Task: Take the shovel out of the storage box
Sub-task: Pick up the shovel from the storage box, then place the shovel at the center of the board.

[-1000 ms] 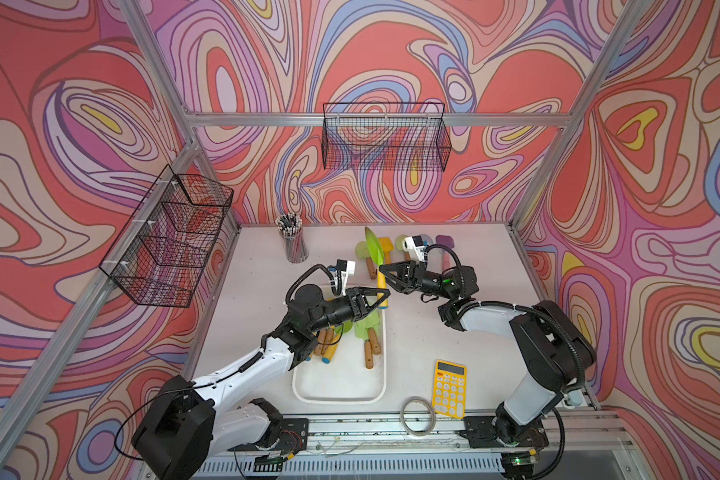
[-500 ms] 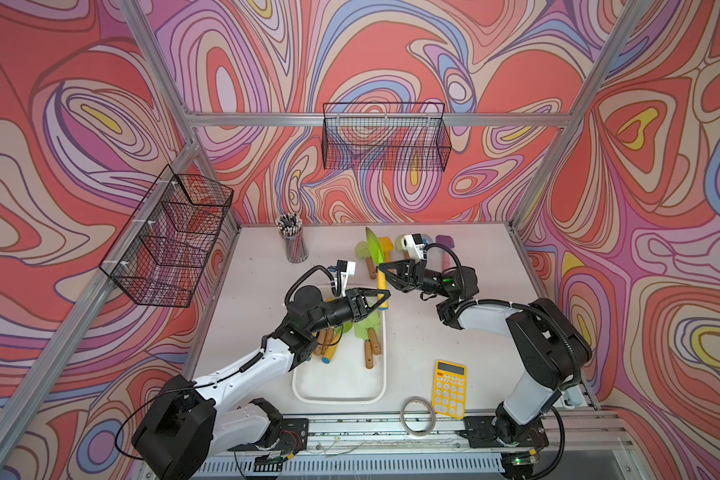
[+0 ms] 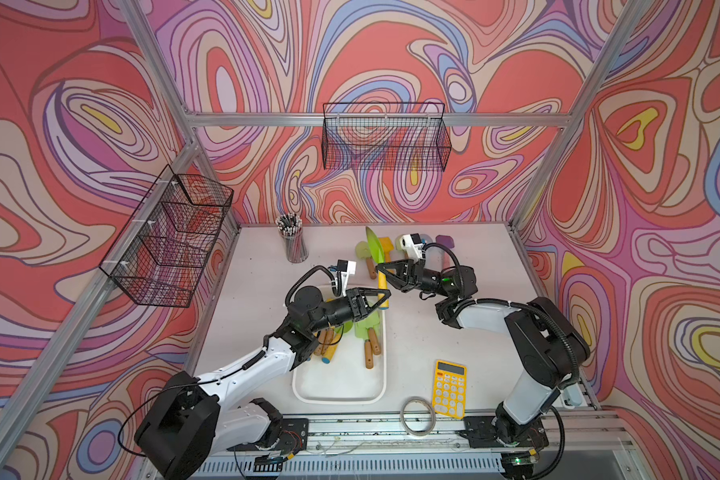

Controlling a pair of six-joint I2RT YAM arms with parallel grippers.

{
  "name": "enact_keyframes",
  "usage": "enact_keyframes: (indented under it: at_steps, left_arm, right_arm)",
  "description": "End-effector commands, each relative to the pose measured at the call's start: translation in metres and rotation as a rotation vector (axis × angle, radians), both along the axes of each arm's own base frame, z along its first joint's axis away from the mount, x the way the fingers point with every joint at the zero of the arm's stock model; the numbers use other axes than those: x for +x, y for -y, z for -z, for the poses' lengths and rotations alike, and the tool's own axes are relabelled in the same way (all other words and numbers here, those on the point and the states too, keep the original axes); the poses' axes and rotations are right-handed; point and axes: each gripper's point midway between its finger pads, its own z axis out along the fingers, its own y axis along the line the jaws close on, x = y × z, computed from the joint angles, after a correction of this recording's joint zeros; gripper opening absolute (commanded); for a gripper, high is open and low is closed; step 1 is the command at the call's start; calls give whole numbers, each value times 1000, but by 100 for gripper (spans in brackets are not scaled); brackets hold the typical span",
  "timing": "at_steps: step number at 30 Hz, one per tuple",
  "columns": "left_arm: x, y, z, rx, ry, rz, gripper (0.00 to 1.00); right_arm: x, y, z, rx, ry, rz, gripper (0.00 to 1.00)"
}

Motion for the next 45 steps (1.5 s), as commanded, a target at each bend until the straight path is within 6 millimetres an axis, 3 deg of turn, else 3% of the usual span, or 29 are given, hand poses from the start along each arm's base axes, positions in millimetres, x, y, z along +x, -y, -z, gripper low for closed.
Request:
enact_keyframes:
  at_steps: [1,5,6,8,14,18,25,32,45]
  left_arm:
    - [-2,0,5,1,-9,13,9]
    - [-2,-4,11,45,-14,-6,52]
    - [-2,-8,14,75,-18,-19,61]
    - [-3,-18,24,150,-29,-51,68]
    - [-11,-68,58,507,-46,-181,65]
    - [-19,-102,94,801,-109,-214,61]
    - [-17,-134,120,1036,-165,-274,57]
    - [-11,-153,137,1195,-195,-304,57]
    - [-14,-158,162,1241,-229,-292,56]
  right_arm:
    - [-6,-2,-16,42,47,-17,13]
    - [-2,-1,-12,31,36,-7,10]
    - [0,0,-11,25,37,-1,10]
    - [5,3,-7,4,27,15,10]
    - [41,33,13,-130,-23,114,10]
    - [71,55,43,-352,-73,215,8]
    - [107,98,85,-790,-86,411,9]
    - [140,160,121,-1211,-99,612,10]
    - [201,273,173,-1717,-141,804,10]
